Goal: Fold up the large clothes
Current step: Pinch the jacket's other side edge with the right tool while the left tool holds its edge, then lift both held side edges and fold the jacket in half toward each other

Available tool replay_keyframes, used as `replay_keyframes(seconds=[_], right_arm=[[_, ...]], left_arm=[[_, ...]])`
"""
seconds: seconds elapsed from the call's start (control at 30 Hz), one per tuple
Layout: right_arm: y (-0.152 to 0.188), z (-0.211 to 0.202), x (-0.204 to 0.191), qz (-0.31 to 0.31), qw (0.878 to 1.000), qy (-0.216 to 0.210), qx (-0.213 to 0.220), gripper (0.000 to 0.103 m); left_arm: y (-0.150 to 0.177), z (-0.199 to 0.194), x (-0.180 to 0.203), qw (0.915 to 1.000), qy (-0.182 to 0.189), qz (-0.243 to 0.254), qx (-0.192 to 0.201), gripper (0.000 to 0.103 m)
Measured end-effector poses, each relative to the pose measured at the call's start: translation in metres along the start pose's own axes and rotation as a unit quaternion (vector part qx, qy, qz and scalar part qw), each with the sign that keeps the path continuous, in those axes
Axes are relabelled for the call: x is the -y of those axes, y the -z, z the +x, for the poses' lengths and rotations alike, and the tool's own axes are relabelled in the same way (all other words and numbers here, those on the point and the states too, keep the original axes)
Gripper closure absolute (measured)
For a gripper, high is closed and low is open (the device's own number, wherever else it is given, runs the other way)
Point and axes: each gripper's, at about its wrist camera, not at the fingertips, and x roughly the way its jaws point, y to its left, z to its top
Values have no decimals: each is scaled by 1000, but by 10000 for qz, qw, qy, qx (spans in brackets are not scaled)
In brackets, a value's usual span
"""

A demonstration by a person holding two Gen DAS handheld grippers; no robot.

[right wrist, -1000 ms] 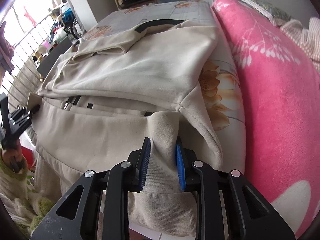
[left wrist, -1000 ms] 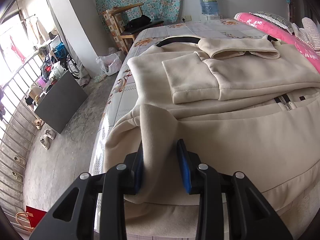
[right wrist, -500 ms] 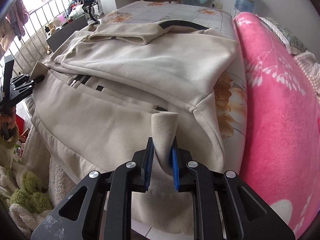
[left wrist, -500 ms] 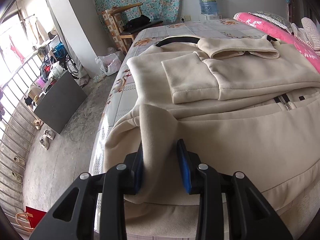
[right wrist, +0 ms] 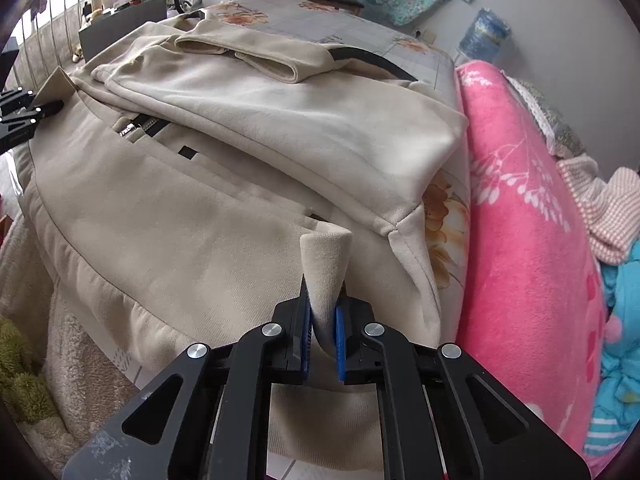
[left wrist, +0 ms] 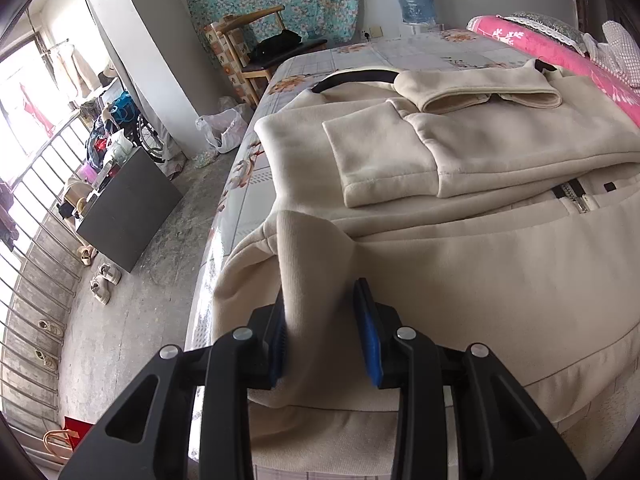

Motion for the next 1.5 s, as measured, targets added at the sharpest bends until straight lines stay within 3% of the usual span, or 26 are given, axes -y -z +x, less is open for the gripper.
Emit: replay_keyframes(seconds=[0.13, 0.93, 1.13, 1.3, 1.5], right_arm=[[1, 4, -5, -43, 9997, 243, -41, 95], [-4, 9, 0, 402, 9986, 318, -131, 94], [-3, -1, -3, 488, 9978, 457, 15, 99], [-3, -22, -2, 632, 9961, 550, 287, 99], [2, -59, -1, 780, 9927, 565, 720, 100]], left_arm=[[0, 0, -2, 10000, 60, -73, -20, 73], [1, 1, -10, 9992, 303, -256, -11, 73], [2, 1, -13, 9989, 382, -290, 7, 73], [4, -3, -20, 9980, 503, -372, 47, 91], [12, -32, -32, 9959, 613, -546, 376, 95]])
